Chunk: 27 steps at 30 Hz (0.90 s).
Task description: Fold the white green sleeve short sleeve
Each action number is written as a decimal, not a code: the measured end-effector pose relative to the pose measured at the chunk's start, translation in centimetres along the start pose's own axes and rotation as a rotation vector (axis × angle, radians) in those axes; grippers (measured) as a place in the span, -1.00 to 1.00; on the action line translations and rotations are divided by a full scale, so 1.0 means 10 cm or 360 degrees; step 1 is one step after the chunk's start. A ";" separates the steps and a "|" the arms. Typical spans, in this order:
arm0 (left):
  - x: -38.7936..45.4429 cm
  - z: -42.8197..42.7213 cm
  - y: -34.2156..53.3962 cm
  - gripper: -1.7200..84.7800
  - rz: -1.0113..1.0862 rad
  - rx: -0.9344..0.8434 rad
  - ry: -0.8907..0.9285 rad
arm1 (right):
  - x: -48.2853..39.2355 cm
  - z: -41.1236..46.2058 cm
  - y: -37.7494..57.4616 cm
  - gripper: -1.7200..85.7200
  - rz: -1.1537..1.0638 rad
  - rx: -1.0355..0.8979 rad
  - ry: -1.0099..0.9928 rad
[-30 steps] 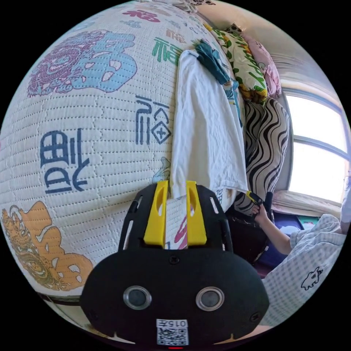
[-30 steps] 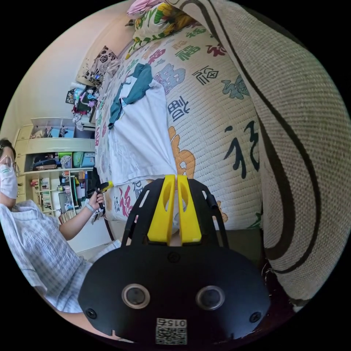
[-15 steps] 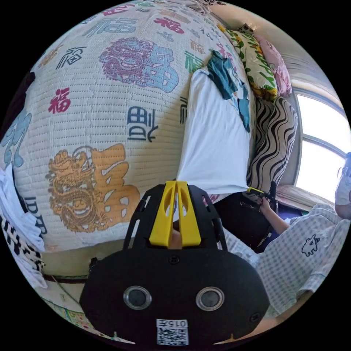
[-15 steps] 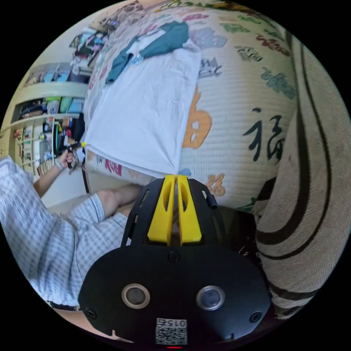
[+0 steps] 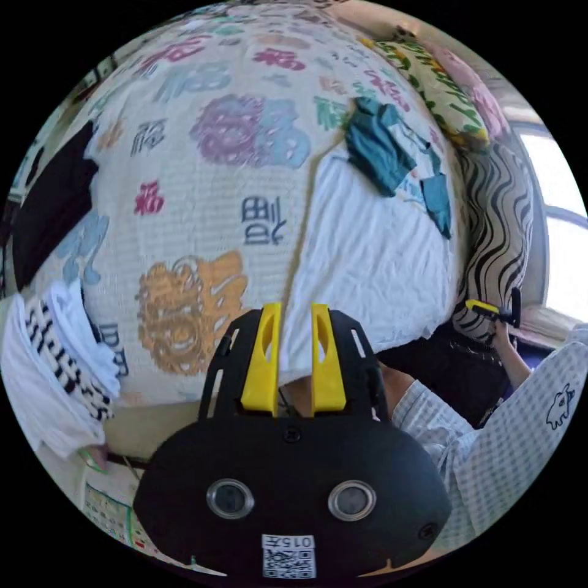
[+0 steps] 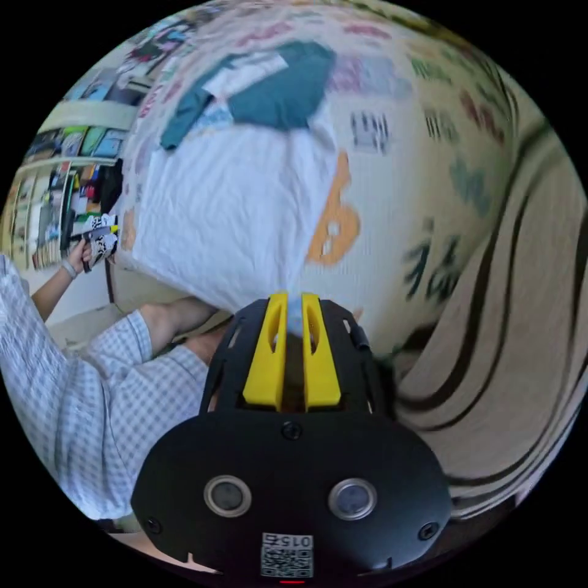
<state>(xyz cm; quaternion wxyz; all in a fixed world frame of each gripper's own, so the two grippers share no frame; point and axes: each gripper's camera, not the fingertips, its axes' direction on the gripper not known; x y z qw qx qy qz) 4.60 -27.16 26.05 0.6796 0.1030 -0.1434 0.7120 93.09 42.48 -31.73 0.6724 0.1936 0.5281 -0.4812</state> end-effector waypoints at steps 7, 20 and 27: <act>1.42 0.37 -1.59 -0.70 0.0695 0.0158 0.0047 | -0.82 -0.03 -1.81 -0.71 -0.0677 0.0202 0.0222; 0.27 -0.41 -2.13 -0.96 0.0381 0.0246 0.0036 | 0.41 -0.46 -1.76 -0.95 -0.0036 0.0326 0.0105; -1.23 -0.53 -1.64 -0.85 -0.0561 0.0466 0.0180 | 1.11 -0.24 -1.21 -0.93 0.0596 0.0099 0.0449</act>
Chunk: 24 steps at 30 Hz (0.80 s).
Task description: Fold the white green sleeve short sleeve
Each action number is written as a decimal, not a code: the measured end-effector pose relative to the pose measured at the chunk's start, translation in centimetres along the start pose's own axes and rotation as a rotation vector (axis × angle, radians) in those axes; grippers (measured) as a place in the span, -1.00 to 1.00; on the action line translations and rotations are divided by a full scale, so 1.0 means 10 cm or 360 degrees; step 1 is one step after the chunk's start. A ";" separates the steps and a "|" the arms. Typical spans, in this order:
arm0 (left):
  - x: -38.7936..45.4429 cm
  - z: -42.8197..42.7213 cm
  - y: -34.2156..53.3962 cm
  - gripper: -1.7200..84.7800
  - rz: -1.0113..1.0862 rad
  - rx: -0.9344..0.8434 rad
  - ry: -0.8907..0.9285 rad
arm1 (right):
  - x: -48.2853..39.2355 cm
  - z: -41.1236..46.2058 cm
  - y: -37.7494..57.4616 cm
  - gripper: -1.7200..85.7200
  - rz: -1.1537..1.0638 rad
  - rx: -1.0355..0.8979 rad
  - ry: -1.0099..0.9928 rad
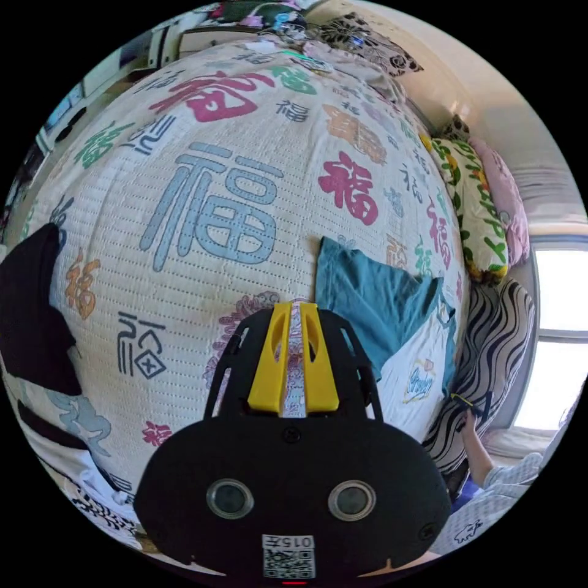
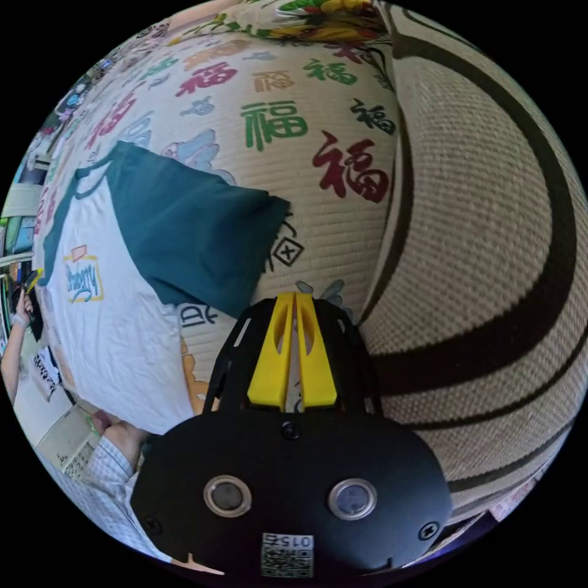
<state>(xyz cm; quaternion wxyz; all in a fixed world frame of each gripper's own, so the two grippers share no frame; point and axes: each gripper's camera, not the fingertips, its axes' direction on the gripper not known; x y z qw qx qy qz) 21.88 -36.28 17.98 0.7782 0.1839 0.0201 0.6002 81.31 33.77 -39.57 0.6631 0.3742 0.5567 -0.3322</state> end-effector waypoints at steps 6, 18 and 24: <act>0.24 0.26 0.24 -0.72 0.0163 -0.0175 0.0155 | -0.24 -0.08 0.12 -0.83 -0.0142 0.0109 -0.0140; 0.49 0.15 0.51 -0.89 0.0470 -0.0234 -0.0381 | -0.10 0.47 0.34 -0.97 -0.0091 -0.0131 -0.0069; 0.61 -0.05 1.13 -0.82 0.0526 -0.0241 -0.0383 | -0.02 0.28 0.70 -0.97 -0.0146 0.0009 -0.0289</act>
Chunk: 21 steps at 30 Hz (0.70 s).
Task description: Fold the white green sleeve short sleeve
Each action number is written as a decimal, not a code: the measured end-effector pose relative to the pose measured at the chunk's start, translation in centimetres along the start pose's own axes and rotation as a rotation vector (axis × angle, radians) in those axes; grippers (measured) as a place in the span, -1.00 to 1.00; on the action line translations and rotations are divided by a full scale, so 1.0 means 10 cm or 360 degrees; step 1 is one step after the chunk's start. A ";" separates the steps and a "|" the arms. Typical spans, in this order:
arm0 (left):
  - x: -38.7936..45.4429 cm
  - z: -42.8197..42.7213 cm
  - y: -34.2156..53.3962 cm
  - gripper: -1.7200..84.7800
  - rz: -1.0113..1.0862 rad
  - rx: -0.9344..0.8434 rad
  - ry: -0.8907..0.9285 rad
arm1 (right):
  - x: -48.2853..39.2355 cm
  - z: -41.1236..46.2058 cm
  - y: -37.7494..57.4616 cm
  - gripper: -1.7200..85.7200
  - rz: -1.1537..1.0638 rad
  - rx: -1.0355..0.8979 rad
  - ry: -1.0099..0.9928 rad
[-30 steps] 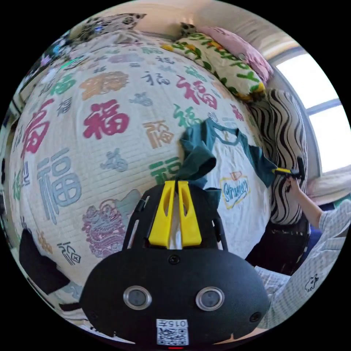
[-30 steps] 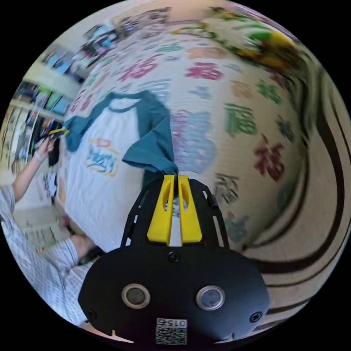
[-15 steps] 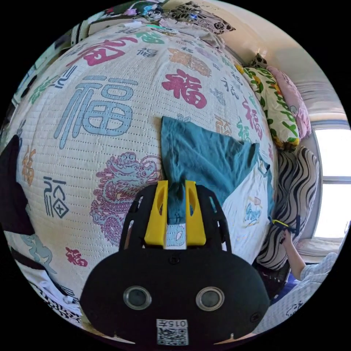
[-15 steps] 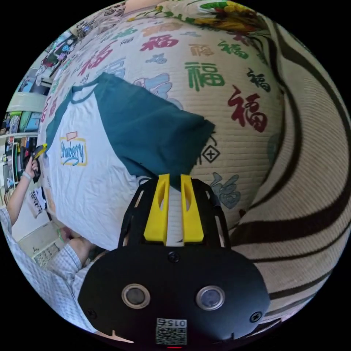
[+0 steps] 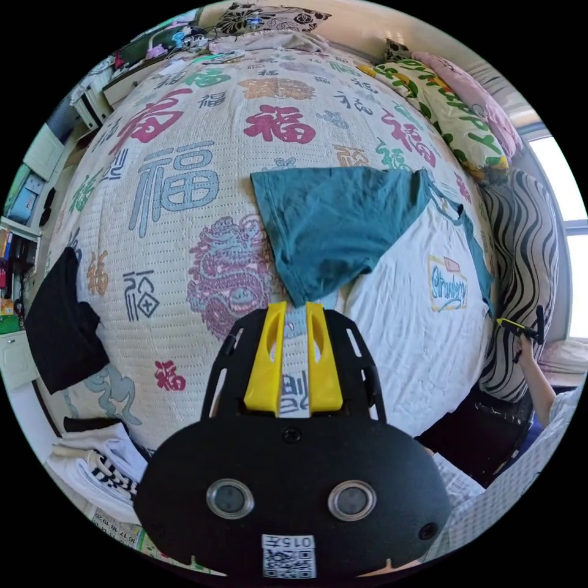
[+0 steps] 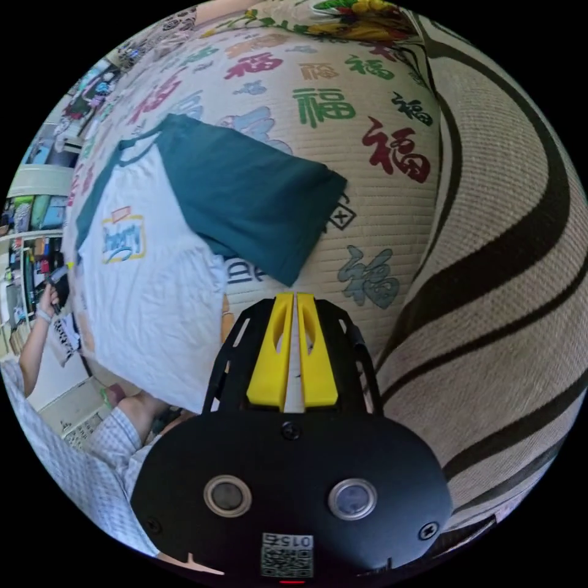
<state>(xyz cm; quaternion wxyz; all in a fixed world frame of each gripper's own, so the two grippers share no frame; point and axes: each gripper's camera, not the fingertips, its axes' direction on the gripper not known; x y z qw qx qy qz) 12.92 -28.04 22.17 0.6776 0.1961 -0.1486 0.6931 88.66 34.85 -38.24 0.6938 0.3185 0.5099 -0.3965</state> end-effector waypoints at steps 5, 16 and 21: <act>0.13 0.08 0.86 -0.79 -0.0092 -0.0144 0.0088 | -0.40 0.06 0.63 -0.96 -0.0241 -0.0026 -0.0263; 0.13 0.77 1.95 -0.69 -0.0202 -0.0387 0.0255 | -0.45 1.11 1.82 -0.77 0.0195 -0.0394 -0.0471; 0.34 0.91 2.02 -0.71 -0.0109 -0.0311 -0.0007 | -0.58 1.18 1.91 -0.77 0.0259 -0.0341 -0.0235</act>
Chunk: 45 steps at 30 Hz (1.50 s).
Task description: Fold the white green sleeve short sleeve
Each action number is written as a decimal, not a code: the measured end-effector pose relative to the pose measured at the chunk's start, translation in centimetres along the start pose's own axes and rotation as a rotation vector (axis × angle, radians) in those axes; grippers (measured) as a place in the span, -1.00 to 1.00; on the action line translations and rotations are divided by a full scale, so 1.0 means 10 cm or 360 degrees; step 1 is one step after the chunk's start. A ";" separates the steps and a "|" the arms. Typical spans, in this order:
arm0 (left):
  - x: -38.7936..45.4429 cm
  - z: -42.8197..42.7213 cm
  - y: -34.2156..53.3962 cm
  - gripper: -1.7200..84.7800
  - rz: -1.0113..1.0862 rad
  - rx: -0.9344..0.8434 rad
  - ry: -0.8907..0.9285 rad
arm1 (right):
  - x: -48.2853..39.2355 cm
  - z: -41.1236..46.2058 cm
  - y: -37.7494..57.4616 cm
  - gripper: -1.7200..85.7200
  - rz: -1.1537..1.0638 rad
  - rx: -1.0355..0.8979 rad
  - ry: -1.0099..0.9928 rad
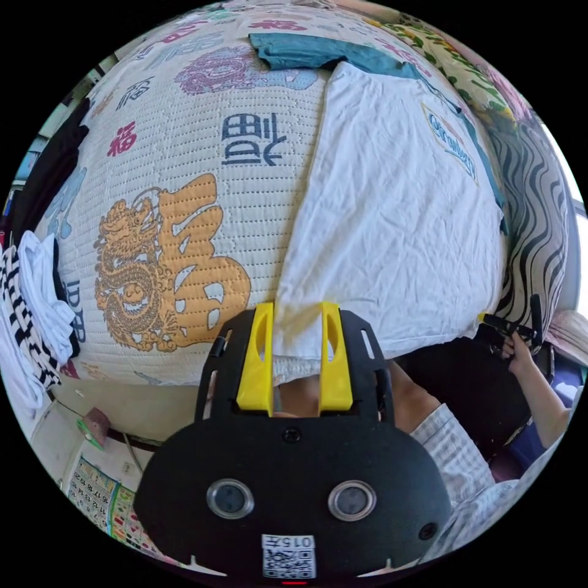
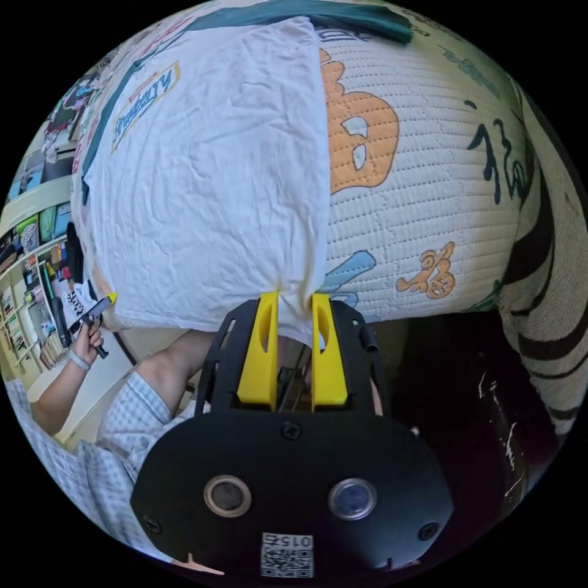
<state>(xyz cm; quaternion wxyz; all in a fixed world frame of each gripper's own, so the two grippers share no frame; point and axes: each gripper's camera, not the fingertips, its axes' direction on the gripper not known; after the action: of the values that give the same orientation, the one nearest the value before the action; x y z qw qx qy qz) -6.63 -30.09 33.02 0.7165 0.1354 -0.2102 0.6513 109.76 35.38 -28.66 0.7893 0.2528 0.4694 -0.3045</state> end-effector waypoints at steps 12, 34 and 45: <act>-0.44 0.30 -0.03 -0.96 0.0054 -0.0092 0.0464 | 0.41 -0.03 0.38 -0.95 0.0062 0.0017 -0.0109; 0.06 1.25 -0.47 -0.97 0.0093 -0.0070 0.0502 | 0.74 0.10 0.75 -0.94 0.0485 0.0054 -0.0084; -0.08 1.24 -0.74 -0.98 -0.0337 -0.0158 0.0501 | 1.45 -0.18 1.47 -0.94 0.0583 0.0197 -0.0408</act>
<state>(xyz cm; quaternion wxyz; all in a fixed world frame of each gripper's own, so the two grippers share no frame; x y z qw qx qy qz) -0.94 -37.44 44.03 0.8108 0.0177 -0.1118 0.5742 124.70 43.22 -40.72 0.8676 0.3411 0.2920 -0.2138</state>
